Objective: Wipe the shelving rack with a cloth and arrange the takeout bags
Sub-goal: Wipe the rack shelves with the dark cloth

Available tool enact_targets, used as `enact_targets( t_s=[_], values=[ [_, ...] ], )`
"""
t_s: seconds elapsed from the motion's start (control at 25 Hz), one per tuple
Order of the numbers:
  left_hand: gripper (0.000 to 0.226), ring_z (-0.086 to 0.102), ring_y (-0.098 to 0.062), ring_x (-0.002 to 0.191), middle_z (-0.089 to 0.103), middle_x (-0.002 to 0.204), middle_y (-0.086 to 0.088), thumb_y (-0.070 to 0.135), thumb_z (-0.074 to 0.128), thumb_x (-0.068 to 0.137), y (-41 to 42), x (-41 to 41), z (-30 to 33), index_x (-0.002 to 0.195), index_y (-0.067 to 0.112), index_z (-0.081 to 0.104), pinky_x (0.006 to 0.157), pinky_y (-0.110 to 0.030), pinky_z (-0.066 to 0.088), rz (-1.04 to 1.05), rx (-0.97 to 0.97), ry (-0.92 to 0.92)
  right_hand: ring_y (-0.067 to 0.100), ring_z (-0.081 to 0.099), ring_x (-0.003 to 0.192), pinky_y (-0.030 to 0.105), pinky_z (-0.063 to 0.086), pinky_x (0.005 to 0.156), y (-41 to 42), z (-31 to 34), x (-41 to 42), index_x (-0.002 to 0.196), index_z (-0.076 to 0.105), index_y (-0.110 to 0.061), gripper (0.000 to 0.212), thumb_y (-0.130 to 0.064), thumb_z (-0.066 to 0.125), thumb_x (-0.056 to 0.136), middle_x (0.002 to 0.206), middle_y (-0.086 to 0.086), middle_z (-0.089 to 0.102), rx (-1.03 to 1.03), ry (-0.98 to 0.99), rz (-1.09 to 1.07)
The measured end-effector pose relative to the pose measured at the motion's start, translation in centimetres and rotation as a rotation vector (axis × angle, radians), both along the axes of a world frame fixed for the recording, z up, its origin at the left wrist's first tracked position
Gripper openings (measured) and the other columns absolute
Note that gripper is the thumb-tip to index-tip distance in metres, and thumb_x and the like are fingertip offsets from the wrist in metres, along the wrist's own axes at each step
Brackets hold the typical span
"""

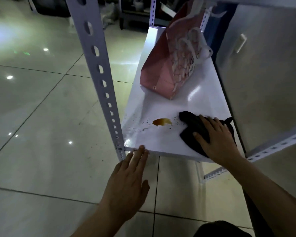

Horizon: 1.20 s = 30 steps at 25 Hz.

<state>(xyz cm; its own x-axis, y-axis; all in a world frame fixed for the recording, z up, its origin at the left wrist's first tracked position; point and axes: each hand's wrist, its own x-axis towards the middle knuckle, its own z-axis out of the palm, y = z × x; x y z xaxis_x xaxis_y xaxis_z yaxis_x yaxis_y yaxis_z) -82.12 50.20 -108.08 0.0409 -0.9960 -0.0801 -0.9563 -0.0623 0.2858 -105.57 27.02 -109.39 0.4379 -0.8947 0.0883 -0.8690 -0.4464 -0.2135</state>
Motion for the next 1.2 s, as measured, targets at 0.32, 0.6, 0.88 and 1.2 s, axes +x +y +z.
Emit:
enact_targets(
  t_s=[0.32,0.6,0.88,1.2],
  values=[
    [0.081,-0.026,-0.015,0.149,-0.031,0.160,0.009,0.040,0.036,0.100,0.3,0.0,-0.1,0.154,0.025,-0.023,0.122,-0.029,0.021,0.109,-0.020,0.078,0.028,0.027,0.151,0.049,0.019,0.124,1.3,0.9,8.1,0.158,0.033,-0.022,0.062,-0.043,0.040,0.100,0.161,0.007,0.038,0.056,-0.034,0.266],
    [0.077,-0.024,-0.015,0.149,-0.024,0.163,0.004,0.025,0.035,0.099,1.0,-0.2,0.2,0.156,0.019,-0.017,0.120,-0.023,0.022,0.182,0.046,0.116,0.026,0.020,0.153,0.048,0.014,0.124,2.4,0.8,13.2,0.158,0.028,-0.028,0.059,-0.043,0.039,0.103,0.163,0.003,0.032,0.042,0.028,0.385],
    [0.077,-0.024,-0.015,0.149,-0.032,0.160,0.006,0.021,0.032,0.099,0.8,0.4,-0.2,0.153,0.021,-0.023,0.121,-0.023,0.018,0.199,0.002,0.080,0.024,0.017,0.154,0.044,0.013,0.125,2.7,0.5,17.3,0.159,0.026,-0.030,0.058,-0.045,0.035,0.104,0.165,0.003,0.028,0.032,-0.001,0.311],
    [0.077,-0.022,-0.017,0.150,-0.024,0.163,0.002,0.023,0.034,0.099,0.6,0.5,-0.3,0.154,0.019,-0.020,0.121,-0.023,0.003,0.217,-0.017,0.070,0.025,0.021,0.153,0.042,0.015,0.124,2.7,0.7,19.9,0.158,0.031,-0.027,0.056,-0.042,0.037,0.104,0.164,0.004,0.031,0.041,-0.008,0.179]
  ],
)
